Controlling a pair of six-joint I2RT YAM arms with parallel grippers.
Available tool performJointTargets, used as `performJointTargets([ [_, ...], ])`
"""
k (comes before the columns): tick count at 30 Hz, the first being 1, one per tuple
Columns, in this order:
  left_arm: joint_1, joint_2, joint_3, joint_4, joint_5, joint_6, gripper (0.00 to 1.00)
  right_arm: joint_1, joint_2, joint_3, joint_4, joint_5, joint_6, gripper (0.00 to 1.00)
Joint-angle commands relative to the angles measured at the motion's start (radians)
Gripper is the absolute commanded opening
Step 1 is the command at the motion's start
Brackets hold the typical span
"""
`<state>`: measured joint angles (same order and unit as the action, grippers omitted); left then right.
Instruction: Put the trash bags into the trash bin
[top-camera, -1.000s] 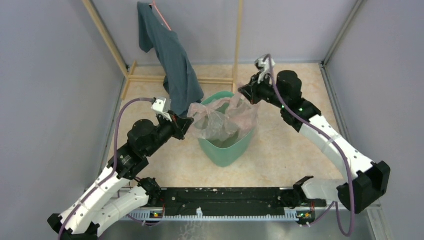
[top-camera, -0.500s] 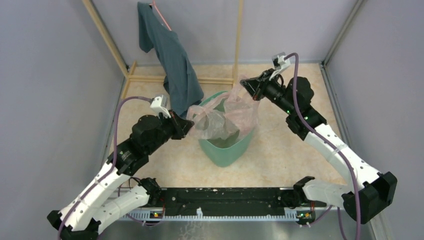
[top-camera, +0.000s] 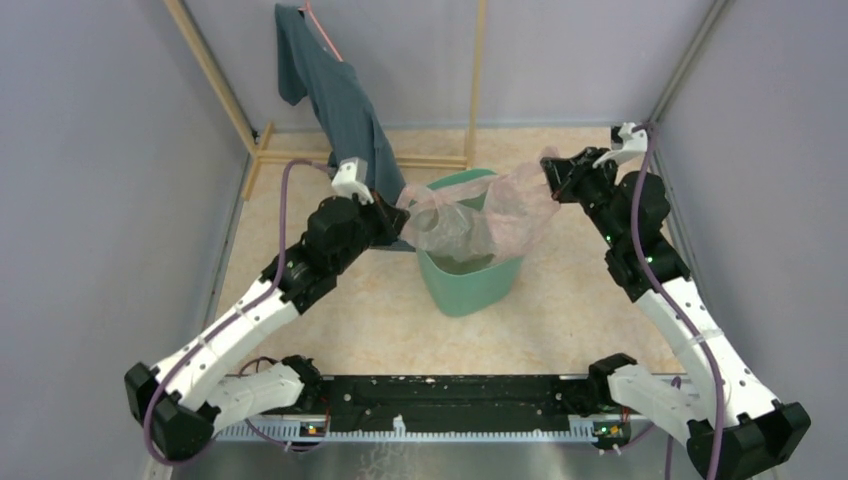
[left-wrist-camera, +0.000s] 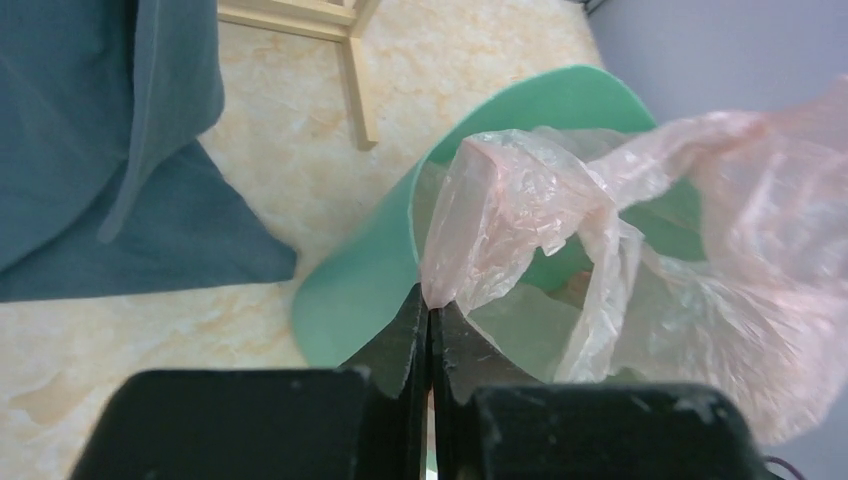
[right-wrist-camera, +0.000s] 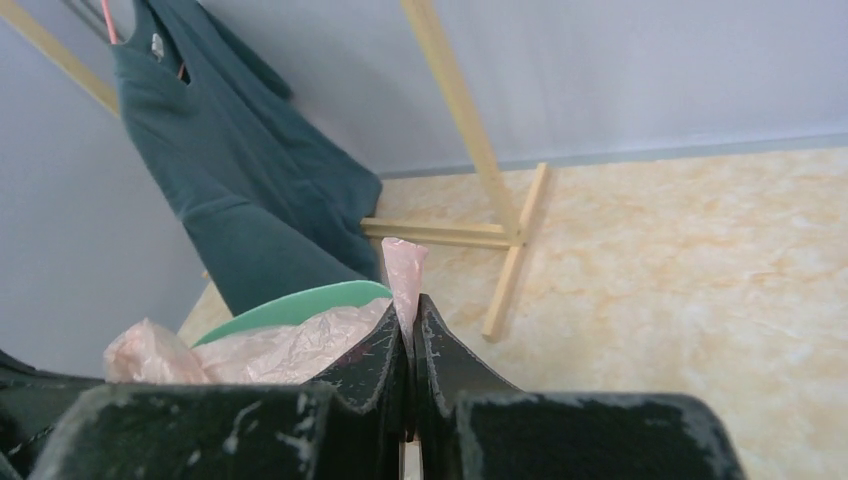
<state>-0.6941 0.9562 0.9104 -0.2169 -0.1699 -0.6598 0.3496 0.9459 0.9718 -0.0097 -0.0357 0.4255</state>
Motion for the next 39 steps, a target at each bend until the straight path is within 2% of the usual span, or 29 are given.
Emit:
performJointTargets([
  [1, 0.004, 0.112, 0.164, -0.151, -0.067, 0.118, 0.05, -0.001, -0.066, 0.034, -0.061, 0.126, -0.073, 0.03],
  [3, 0.004, 0.097, 0.203, -0.188, -0.087, 0.145, 0.09, -0.001, -0.074, 0.044, -0.064, 0.094, -0.099, 0.03],
  [5, 0.004, 0.056, 0.215, -0.212, -0.074, 0.161, 0.19, -0.001, -0.071, 0.056, -0.050, -0.005, -0.127, 0.03],
  [10, 0.004, -0.032, 0.277, -0.370, 0.010, 0.103, 0.72, 0.012, -0.068, 0.088, -0.037, -0.132, -0.136, 0.00],
  [15, 0.003, -0.038, 0.432, -0.559, 0.113, -0.016, 0.94, 0.029, -0.067, 0.111, -0.046, -0.159, -0.142, 0.00],
  [20, 0.004, 0.022, 0.553, -0.485, 0.267, -0.041, 0.98, 0.031, -0.046, 0.117, -0.068, -0.161, -0.157, 0.00],
  [24, 0.004, 0.151, 0.681, -0.489, 0.246, -0.076, 0.93, 0.031, -0.029, 0.125, -0.080, -0.176, -0.157, 0.00],
  [27, 0.004, 0.229, 0.715, -0.431, 0.260, -0.091, 0.88, 0.031, -0.028, 0.125, -0.083, -0.188, -0.154, 0.00],
  [30, 0.004, 0.310, 0.757, -0.410, 0.228, -0.040, 0.86, 0.030, -0.030, 0.124, -0.085, -0.194, -0.157, 0.00],
  [35, 0.003, 0.480, 0.956, -0.561, 0.061, 0.106, 0.88, 0.031, -0.043, 0.113, -0.082, -0.194, -0.166, 0.00],
  [39, 0.002, 0.519, 0.948, -0.530, 0.039, 0.181, 0.88, 0.031, -0.054, 0.102, -0.085, -0.193, -0.171, 0.00],
])
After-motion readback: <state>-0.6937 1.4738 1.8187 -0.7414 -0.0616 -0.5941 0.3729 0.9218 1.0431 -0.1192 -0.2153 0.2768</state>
